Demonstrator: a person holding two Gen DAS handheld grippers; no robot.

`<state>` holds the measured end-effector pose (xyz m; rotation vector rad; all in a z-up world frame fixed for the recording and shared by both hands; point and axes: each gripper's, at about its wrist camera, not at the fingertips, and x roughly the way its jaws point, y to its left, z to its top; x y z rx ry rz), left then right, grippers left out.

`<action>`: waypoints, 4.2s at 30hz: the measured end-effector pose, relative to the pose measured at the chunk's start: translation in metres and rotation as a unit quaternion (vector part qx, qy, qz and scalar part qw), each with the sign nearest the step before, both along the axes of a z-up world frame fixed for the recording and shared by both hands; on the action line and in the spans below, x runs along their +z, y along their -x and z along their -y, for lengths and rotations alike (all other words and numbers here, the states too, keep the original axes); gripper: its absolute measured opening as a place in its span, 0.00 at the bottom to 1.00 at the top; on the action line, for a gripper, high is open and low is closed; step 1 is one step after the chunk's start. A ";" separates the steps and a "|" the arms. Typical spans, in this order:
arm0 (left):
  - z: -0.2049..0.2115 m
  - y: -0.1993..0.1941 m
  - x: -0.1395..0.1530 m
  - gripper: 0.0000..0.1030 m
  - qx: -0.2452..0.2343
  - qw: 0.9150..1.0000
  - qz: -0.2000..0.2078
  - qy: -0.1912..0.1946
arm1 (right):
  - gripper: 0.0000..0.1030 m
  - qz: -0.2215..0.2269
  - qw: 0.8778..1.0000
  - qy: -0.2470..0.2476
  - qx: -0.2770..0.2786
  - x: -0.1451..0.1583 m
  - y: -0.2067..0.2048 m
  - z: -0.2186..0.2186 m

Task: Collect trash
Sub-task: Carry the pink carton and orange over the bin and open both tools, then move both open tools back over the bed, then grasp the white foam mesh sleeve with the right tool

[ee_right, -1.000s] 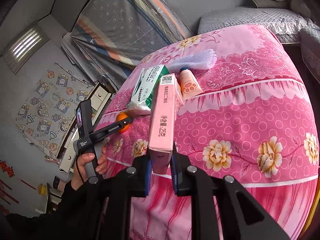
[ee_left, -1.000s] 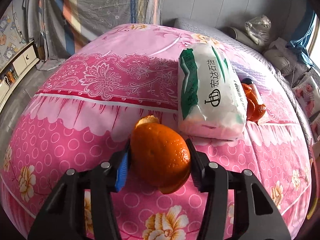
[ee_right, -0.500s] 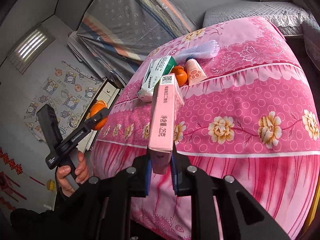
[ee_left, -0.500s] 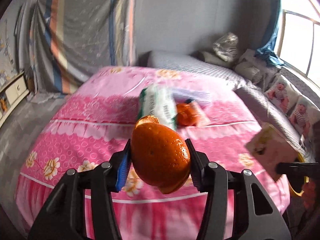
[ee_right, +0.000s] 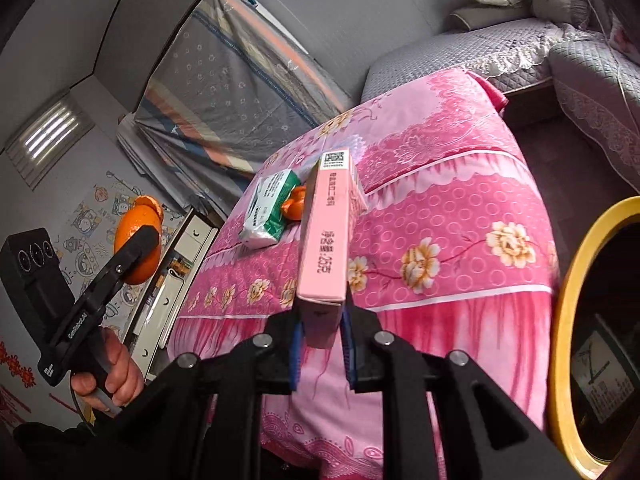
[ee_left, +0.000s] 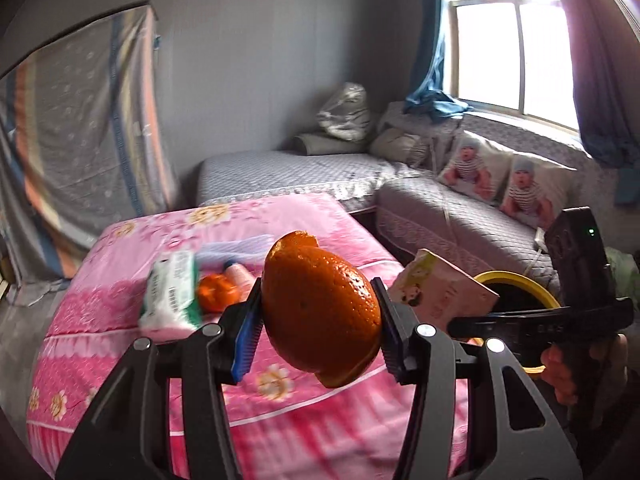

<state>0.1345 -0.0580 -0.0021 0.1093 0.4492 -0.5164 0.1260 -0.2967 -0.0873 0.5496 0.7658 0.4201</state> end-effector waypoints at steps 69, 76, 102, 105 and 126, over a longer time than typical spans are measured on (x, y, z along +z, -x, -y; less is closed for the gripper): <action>0.250 -0.028 -0.074 0.92 -0.134 0.991 -0.020 -0.017 | 0.63 -0.035 0.898 0.053 -0.435 -0.065 0.146 0.246; 0.156 -0.053 -0.040 0.92 -0.027 0.999 0.021 0.013 | 0.68 -0.005 0.935 0.075 -0.346 -0.043 0.099 0.196; -0.171 -0.075 -0.077 0.92 0.270 0.960 -0.011 0.069 | 0.74 0.017 0.951 0.303 0.056 -0.009 -0.261 -0.124; -0.174 -0.072 -0.080 0.92 0.268 0.961 -0.011 0.070 | 0.74 0.001 0.947 0.319 0.048 -0.011 -0.308 -0.133; -0.181 -0.089 -0.098 0.92 0.262 0.958 -0.065 0.095 | 0.07 -0.105 0.934 0.337 0.060 -0.068 -0.395 -0.154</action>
